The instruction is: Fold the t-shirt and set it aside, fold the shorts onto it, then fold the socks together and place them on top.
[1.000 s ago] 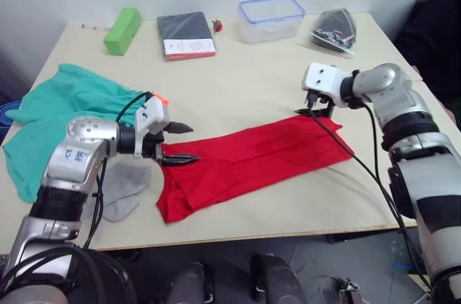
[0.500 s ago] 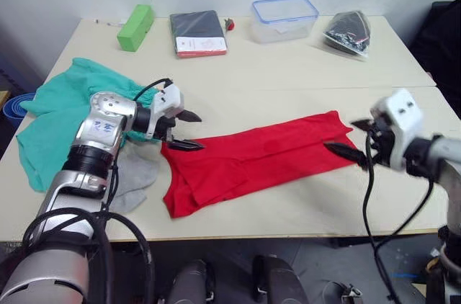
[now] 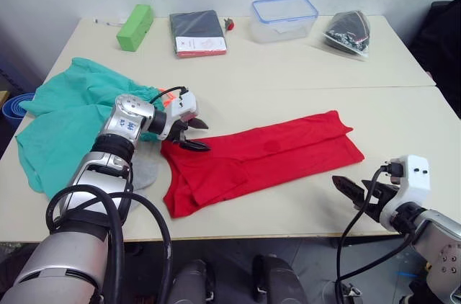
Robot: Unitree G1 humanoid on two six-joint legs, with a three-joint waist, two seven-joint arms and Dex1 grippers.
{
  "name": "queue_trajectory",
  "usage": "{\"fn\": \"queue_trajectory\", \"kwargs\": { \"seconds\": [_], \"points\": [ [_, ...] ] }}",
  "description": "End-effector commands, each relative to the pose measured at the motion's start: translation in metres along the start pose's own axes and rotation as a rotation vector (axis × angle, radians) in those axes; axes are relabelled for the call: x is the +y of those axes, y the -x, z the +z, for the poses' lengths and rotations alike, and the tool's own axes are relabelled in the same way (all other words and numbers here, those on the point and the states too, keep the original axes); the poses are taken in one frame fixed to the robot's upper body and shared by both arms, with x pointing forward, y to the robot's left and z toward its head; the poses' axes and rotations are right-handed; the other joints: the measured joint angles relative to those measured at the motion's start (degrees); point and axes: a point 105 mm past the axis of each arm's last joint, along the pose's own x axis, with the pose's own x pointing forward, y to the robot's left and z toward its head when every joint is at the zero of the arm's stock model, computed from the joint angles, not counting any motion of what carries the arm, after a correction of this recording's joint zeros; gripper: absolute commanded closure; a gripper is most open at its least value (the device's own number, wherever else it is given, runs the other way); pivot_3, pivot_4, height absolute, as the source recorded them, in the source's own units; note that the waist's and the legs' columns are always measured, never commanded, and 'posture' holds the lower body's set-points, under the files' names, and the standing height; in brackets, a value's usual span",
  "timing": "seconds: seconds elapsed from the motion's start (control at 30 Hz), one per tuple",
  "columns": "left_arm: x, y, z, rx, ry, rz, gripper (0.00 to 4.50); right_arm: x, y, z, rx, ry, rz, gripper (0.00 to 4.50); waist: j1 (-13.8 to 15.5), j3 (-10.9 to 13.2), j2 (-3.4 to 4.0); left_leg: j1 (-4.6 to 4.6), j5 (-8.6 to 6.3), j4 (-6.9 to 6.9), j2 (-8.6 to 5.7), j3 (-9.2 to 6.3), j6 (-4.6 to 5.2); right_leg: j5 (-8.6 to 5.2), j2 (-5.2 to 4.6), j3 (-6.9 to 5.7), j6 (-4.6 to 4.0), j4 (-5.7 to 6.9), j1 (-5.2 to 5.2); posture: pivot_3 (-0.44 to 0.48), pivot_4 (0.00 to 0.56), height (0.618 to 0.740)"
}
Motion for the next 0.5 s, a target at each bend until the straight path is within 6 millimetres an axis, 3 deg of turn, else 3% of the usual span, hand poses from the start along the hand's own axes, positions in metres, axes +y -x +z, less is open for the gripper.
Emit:
{"fn": "queue_trajectory", "kwargs": {
  "seconds": [0.03,0.1,0.33,0.5],
  "points": [
    [0.003,0.006,0.006,0.011,-0.033,0.0,1.91,0.003,-0.008,0.004,-0.02,-0.047,-0.002,0.0,0.01,0.0,0.0,0.0,0.0,0.0,0.0,0.01,0.0,0.0,0.0,0.01,0.0,0.0,-0.02,0.0,0.15,0.74],
    [0.002,0.007,0.003,0.028,-0.034,-0.003,2.5,0.007,-0.016,0.003,-0.012,-0.085,0.011,0.0,0.02,0.0,0.0,0.0,0.0,0.0,0.01,0.0,0.0,0.0,0.0,0.0,0.0,0.01,-0.02,0.0,0.15,0.74],
    [0.001,0.006,-0.002,0.04,-0.014,-0.008,2.5,0.004,-0.037,-0.007,0.052,-0.197,-0.014,0.0,-0.06,-0.14,-0.24,-0.02,0.0,-0.01,0.0,-0.02,0.03,0.01,0.0,-0.01,0.01,0.08,0.03,0.0,0.15,0.74],
    [-0.003,0.004,-0.006,0.052,-0.006,-0.028,3.73,0.001,-0.047,-0.006,0.061,-0.271,-0.032,0.0,-0.59,-0.31,-0.52,0.01,0.0,-0.01,0.02,-0.03,0.03,0.01,0.0,-0.01,0.02,0.06,0.07,0.0,0.15,0.74]
  ]
}}
